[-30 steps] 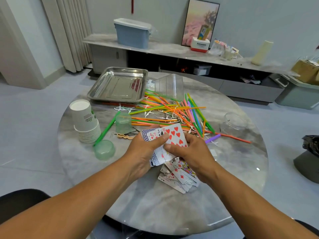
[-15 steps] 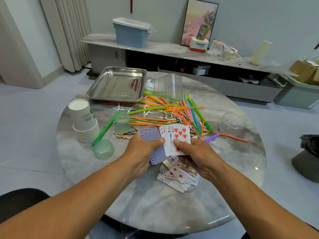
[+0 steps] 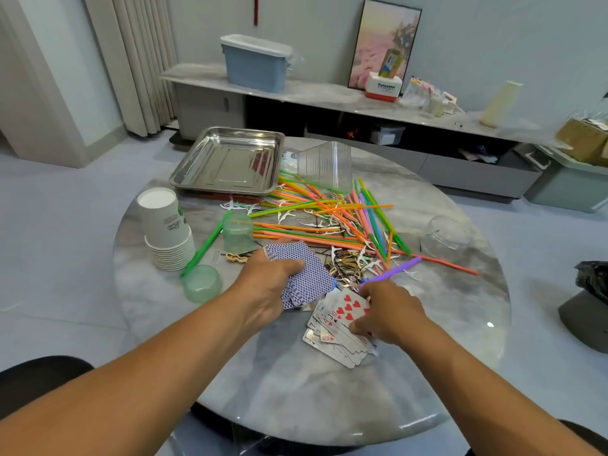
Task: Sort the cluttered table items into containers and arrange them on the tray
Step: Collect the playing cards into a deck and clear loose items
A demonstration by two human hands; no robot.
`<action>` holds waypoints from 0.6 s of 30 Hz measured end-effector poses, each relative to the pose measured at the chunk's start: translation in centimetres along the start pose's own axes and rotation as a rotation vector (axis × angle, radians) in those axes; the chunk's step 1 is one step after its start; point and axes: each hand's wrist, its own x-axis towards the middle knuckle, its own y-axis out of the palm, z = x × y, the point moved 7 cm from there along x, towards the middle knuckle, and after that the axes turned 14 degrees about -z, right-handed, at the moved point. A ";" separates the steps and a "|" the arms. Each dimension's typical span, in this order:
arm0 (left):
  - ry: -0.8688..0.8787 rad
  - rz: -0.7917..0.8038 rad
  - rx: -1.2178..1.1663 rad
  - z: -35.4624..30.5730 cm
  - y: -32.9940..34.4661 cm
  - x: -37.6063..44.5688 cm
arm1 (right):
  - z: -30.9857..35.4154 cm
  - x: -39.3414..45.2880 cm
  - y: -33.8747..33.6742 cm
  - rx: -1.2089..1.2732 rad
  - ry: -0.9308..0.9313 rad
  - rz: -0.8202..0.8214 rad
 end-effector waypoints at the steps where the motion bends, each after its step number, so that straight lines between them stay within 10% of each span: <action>1: 0.014 0.017 0.017 0.0 0.1 -0.1 | 0.2 0.0 -0.1 -0.065 -0.021 -0.034; 6: 0.094 0.056 0.125 0.6 0.3 -0.1 | 0.9 -0.2 -2.6 0.527 0.040 -0.289; 9: 0.130 0.080 0.139 0.6 0.6 -0.6 | 2.5 -0.8 -2.4 1.086 0.116 0.002; 18: -0.018 0.229 -0.019 0.6 1.8 -1.6 | 3.1 -1.6 -1.2 1.250 0.199 0.246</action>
